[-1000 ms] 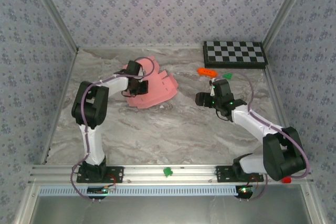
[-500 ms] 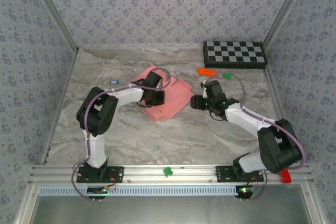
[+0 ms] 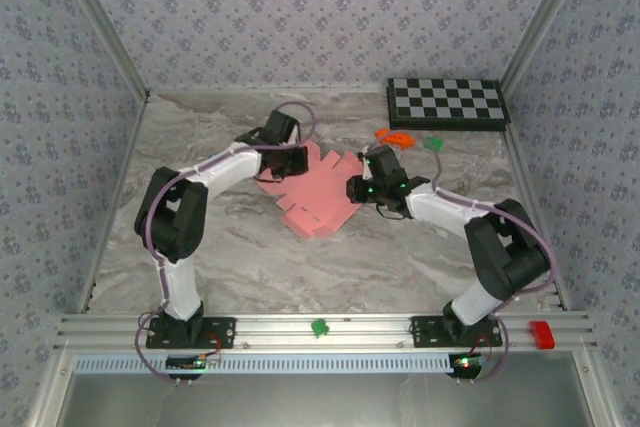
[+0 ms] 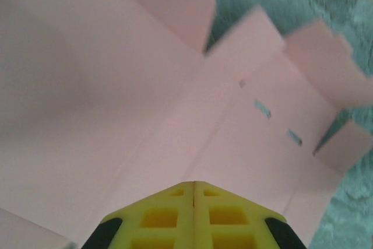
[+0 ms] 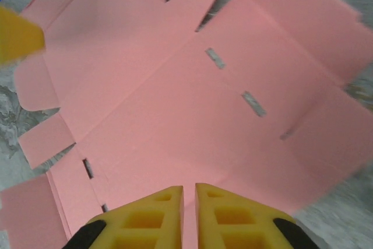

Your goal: Fold the paper box

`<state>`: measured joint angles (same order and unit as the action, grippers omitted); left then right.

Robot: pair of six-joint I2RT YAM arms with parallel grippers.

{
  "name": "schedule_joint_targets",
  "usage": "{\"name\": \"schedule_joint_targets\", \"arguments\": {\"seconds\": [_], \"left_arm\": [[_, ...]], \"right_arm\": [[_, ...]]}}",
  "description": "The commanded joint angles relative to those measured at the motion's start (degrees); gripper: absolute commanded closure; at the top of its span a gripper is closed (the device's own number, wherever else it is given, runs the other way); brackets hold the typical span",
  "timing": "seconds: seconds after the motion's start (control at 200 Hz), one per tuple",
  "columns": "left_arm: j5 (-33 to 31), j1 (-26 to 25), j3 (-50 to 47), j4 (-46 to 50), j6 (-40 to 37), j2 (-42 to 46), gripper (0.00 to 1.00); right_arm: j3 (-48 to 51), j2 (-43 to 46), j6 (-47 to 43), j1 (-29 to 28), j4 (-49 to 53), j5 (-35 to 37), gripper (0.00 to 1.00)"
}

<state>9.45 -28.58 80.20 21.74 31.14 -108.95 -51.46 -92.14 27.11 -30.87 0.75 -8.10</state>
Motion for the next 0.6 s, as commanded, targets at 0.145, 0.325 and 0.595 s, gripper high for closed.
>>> {"name": "schedule_joint_targets", "arguments": {"seconds": [0.145, 0.325, 0.595], "left_arm": [[3.82, 8.3, 8.13, 3.45, -8.92, -8.19, 1.0], [4.92, 9.33, 8.99, 4.36, -9.85, -11.83, 1.0], [3.18, 9.16, 1.82, 3.41, -8.6, -9.89, 1.0]], "right_arm": [[-6.46, -9.01, 4.41, -3.21, -1.77, -2.11, 1.0], [-8.08, -12.86, 5.3, -4.28, -0.12, -0.71, 1.0], [-7.78, -14.91, 4.43, -4.28, 2.85, 1.21, 1.0]]}}
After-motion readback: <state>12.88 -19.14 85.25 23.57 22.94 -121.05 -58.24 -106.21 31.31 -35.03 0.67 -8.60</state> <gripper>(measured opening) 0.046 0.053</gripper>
